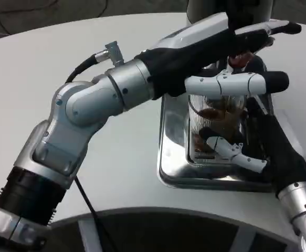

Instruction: Grasp the cup under the faucet to collect the drink, then remove the cup.

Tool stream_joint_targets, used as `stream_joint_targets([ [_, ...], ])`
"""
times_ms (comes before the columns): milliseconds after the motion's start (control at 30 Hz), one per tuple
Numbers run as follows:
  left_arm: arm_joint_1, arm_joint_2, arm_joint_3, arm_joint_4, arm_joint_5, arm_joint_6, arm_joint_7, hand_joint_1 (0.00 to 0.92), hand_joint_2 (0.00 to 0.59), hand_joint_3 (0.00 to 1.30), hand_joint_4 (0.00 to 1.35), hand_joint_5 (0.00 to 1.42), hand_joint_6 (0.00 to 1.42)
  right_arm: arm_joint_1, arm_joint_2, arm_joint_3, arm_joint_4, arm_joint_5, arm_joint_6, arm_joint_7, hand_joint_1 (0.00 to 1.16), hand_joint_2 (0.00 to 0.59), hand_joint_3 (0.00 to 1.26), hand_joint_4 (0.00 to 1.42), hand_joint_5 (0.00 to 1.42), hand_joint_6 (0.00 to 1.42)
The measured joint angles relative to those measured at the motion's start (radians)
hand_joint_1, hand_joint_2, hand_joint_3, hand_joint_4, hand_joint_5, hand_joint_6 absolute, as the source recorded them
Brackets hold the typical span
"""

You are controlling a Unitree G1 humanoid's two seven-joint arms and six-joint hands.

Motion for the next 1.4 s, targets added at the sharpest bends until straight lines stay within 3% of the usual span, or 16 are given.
stream_joint_targets([
  [733,0.000,0.007,0.000,0.000,0.000,-0.002,-0.001,0.000,0.125,0.10,0.02,0.10,0.11,-0.033,0.022,0.009,0.033,0.001,-0.001,-0.031,0.69,0.225,0.00,0.03,0.15,0.00],
  [1400,0.000,0.020,0.002,-0.011,0.000,0.005,-0.009,0.000,0.122,0.10,0.02,0.11,0.12,-0.034,0.093,0.051,0.074,-0.043,-0.028,-0.130,0.70,0.229,0.04,0.15,0.23,0.00],
])
